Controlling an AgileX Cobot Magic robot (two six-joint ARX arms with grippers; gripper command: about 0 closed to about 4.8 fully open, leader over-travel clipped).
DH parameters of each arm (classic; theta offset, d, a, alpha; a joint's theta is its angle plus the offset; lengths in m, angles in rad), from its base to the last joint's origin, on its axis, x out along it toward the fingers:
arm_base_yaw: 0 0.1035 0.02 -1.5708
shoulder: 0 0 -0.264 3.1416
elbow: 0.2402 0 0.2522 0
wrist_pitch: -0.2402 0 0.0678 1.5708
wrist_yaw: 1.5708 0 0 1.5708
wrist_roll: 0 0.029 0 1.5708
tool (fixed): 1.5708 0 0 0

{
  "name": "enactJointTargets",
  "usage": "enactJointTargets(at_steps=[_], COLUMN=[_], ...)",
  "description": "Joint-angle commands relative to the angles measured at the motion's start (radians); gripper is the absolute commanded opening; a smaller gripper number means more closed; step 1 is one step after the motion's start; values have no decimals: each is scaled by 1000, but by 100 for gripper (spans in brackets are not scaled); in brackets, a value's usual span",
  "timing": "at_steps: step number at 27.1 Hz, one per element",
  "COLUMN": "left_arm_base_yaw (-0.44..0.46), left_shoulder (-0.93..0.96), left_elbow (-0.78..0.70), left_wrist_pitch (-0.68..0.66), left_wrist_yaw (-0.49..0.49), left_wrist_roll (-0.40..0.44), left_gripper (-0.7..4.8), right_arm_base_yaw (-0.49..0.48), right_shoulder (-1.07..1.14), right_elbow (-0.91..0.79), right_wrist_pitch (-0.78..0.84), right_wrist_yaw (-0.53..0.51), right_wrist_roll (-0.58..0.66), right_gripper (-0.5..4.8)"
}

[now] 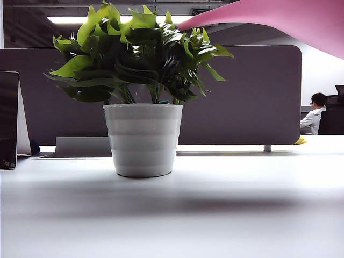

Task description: Pick up the watering can from the table, water the potted plant, and put the can back.

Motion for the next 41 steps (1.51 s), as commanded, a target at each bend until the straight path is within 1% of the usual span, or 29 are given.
enactJointTargets(at_steps=[1, 4, 7, 11, 13, 17, 21, 23, 27, 29, 35, 41], left_arm_base_yaw=[1, 1, -1, -33, -55, -94, -108, -113, -125, -135, -172, -176], left_shoulder=[1, 1, 1, 1, 1, 1, 1, 1, 1, 1, 1, 1], left_elbow=[1, 1, 1, 1, 1, 1, 1, 1, 1, 1, 0, 1], left_wrist_pitch=[8, 8, 8, 8, 8, 8, 8, 8, 8, 8, 8, 6], left_wrist_yaw=[2, 2, 2, 2, 2, 2, 3, 2, 2, 2, 2, 2], left_wrist_roll=[0, 0, 0, 0, 0, 0, 0, 0, 0, 0, 0, 0], left_gripper=[-5, -5, -5, -5, -5, -5, -5, -5, -5, -5, -5, -5], right_arm_base_yaw=[-10, -40, -80, -132, -149, -175, -176, -176, -187, -196, -214, -215], right_shoulder=[-34, -54, -77, -100, -110, -132, -142, -143, -140, -127, -39, 110], right_elbow=[14, 13, 13, 11, 1, -51, -135, -193, -330, -393, -509, -539], right_wrist_pitch=[43, 11, -33, -100, -106, -106, -103, -69, 103, 195, 364, 509], right_wrist_yaw=[34, 32, 9, -36, -58, -117, -165, -192, -239, -241, -266, -267], right_wrist_roll=[62, 128, 194, 283, 327, 420, 507, 557, 681, 730, 809, 813], right_gripper=[-6, -6, -6, -6, -6, -6, -6, -6, -6, -6, -6, -6])
